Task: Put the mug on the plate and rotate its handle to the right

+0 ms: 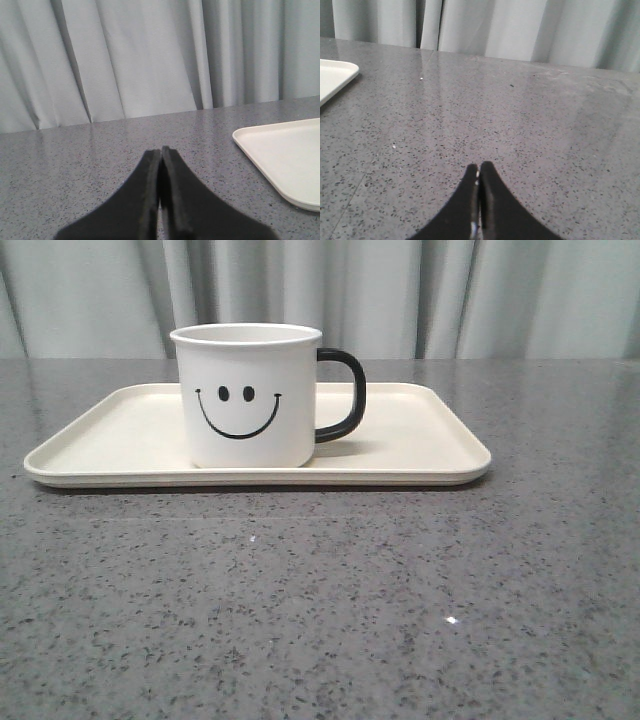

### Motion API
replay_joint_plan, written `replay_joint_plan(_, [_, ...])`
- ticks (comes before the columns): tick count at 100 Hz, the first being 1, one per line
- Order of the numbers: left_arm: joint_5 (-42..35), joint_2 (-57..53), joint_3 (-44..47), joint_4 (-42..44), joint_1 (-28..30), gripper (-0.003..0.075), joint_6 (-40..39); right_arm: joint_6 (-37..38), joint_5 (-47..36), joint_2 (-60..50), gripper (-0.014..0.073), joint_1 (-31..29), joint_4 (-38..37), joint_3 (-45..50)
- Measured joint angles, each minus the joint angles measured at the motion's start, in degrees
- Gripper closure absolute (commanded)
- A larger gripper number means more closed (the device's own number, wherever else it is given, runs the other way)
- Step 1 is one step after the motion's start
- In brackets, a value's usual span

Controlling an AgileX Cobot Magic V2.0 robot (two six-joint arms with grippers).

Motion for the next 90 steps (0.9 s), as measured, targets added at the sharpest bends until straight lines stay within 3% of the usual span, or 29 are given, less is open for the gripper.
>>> replay_joint_plan(48, [0.0,0.0,0.0,0.0,0.0,0.0740,0.0,-0.2,0.5,0.0,0.0702,0.0,1.3,0.0])
replay_joint_plan(90, [0.0,0.0,0.0,0.0,0.0,0.0740,0.0,-8.9,2.5,0.0,0.0702,0.0,9.5,0.0])
